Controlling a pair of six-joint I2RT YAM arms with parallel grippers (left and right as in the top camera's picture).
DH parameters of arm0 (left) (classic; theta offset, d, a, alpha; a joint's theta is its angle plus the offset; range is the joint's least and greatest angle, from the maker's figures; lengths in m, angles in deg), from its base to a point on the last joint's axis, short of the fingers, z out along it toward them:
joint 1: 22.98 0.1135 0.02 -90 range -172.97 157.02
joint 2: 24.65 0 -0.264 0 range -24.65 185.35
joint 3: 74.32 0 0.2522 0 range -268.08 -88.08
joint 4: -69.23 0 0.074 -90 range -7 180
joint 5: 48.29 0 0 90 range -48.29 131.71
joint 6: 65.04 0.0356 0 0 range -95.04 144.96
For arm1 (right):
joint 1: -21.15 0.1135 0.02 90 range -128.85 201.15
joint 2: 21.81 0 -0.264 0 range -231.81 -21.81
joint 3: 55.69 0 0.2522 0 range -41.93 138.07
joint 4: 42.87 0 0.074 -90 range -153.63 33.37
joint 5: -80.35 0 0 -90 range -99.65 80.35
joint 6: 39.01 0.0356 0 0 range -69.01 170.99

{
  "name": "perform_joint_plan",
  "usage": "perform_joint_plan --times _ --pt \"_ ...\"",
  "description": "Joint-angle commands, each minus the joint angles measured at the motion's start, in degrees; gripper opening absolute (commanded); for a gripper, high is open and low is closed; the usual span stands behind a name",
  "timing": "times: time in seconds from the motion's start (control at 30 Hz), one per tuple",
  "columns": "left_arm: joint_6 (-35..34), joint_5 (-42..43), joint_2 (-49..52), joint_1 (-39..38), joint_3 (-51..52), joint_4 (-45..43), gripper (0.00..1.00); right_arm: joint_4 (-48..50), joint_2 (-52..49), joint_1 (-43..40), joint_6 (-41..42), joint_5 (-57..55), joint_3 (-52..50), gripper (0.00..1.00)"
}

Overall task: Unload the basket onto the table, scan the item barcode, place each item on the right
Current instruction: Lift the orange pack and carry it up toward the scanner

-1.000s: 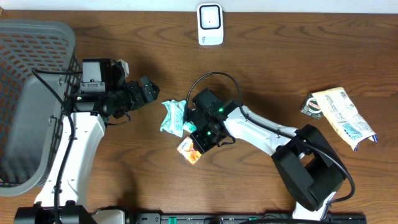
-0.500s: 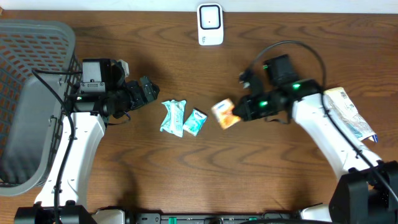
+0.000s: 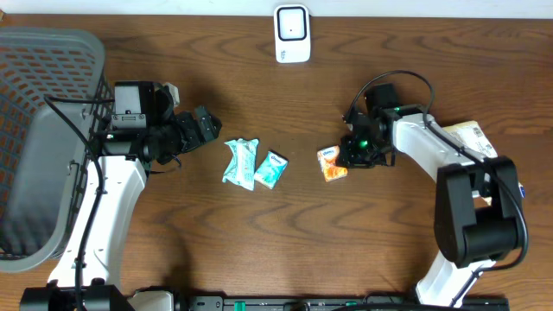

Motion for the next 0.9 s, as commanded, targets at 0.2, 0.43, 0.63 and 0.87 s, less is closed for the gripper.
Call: perform_joint_plan --times 0.2,0.43,0.63,0.87 --pt "0.8 -0.3 0.1 0.2 0.2 0.0 0.99 1.4 -0.4 0.1 -2.6 0.8 0.1 0.35" --pt "0.8 -0.3 0.1 0.2 0.2 0.0 0.99 1.7 -1.7 1.2 -2.5 2.0 -0.1 0.32" --pt "0.8 -0.3 0.1 0.2 0.2 0.0 0.99 1.4 -6.6 2.0 -2.5 3.7 -0.1 0.10" --pt "0.8 -0.3 0.1 0.2 0.2 0.0 0.99 -1.2 -2.0 -2.3 -2.8 17.7 0.8 0.01"
